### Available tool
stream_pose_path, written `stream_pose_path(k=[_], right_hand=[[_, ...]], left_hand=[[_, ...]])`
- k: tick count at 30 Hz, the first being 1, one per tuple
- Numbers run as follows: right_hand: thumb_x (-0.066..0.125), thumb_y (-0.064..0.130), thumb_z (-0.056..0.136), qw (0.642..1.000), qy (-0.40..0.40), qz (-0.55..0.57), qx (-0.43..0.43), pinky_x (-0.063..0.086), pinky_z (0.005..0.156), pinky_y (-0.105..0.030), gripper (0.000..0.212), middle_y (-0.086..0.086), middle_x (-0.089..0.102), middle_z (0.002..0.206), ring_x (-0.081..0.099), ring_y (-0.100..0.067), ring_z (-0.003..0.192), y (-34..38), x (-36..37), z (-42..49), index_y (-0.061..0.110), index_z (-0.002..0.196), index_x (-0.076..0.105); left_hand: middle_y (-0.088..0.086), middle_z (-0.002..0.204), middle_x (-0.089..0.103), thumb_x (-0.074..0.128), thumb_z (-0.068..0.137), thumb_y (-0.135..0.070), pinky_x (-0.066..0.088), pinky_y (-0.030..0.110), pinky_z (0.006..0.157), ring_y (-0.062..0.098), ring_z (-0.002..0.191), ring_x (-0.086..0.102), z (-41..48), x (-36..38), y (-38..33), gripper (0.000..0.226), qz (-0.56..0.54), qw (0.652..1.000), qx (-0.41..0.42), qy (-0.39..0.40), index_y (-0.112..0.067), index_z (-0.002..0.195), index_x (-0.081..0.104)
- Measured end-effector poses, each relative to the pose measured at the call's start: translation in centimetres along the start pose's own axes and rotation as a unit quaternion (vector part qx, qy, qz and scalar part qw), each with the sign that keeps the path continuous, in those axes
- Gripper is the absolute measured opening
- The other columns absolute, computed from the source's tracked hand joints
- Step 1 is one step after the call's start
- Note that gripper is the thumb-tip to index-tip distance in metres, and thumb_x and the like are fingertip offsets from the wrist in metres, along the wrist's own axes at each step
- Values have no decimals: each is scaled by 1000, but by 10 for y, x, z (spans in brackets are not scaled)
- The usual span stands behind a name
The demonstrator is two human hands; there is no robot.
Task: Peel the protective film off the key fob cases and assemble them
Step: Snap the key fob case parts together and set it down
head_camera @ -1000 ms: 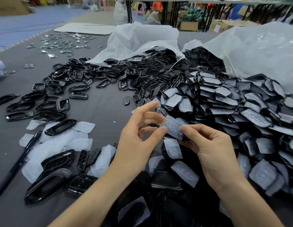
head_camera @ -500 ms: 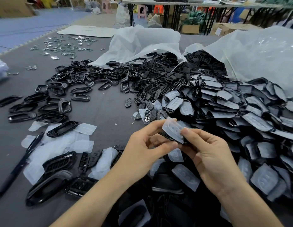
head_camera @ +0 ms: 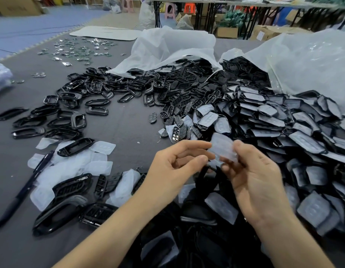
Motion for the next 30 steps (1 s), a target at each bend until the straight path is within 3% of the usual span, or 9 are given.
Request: stream_pose_path(k=[4,11,14,16,18,21,23,27,30], right_hand=[[59,14,90,990,37,-114,-72,54,57,-23,31,5,63,59,63,-11,58,-1,13,-9,21,61,68],[58,11,93,997,-40,-48,-40,51,53,-20,39,0,63,64,59,-10,54,2,-7,0,18,56,65],[55,8,93,997,-50,-37,-35,54,57,-20,42,0,69,67,63,-10,62,6,-11,2,16,54,69],[54,5,91,997,-46,-43,-44,56,67,-20,36,-3,74,80,67,-11,75,12,-10,2,14,59,69],[53,0,88,996,-7,-58,-68,56,73,-23,28,-4,73,77,68,-14,76,19,-4,0,9,63,61],[54,3,88,981,104,-127,-106,43,50,-26,41,2,42,44,43,-15,43,30,11,-9,18,52,42],[63,16,84,912,199,-323,-157,29,45,-20,32,6,34,46,29,-8,42,35,23,-17,17,59,43],[72,27,78,719,358,-588,-95,33,50,-11,15,10,43,49,38,-4,43,7,31,-31,37,87,65],[73,31,80,689,331,-640,-81,36,56,-14,16,20,50,52,47,-1,51,-8,31,-28,41,91,70]], left_hand=[[2,92,74,60,90,1,53,20,80,10,83,69,0,0,5,26,29,999,-5,-13,-20,102,70],[-12,72,67,48,99,-21,45,11,65,1,65,62,2,-8,11,23,100,993,-55,8,-25,104,70],[18,78,66,57,95,-22,51,36,74,14,77,70,1,-4,12,18,137,988,-62,48,-29,107,68],[29,80,63,61,93,-12,51,34,81,14,82,71,1,-3,13,24,166,982,-57,67,-30,108,68],[11,74,72,61,91,-7,49,25,76,14,78,71,2,-6,15,27,185,979,-55,61,-29,107,68],[-4,75,74,61,90,-1,53,25,78,13,77,72,3,-9,16,30,156,986,-56,30,-25,106,68],[-13,65,67,61,90,1,54,20,69,5,68,70,4,-13,15,29,144,989,-43,2,-23,107,67],[10,81,70,62,91,-5,56,20,63,5,72,69,5,-19,15,28,130,990,-52,-31,-27,104,70],[4,77,69,61,91,-3,54,19,59,11,74,72,4,-18,16,27,115,991,-64,-30,-24,105,69]])
Point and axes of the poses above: each hand's wrist, its own z-axis towards the middle knuckle, its own x-axis out of the palm, y = z × x, the point moved 7 cm from there along z, towards the middle knuckle
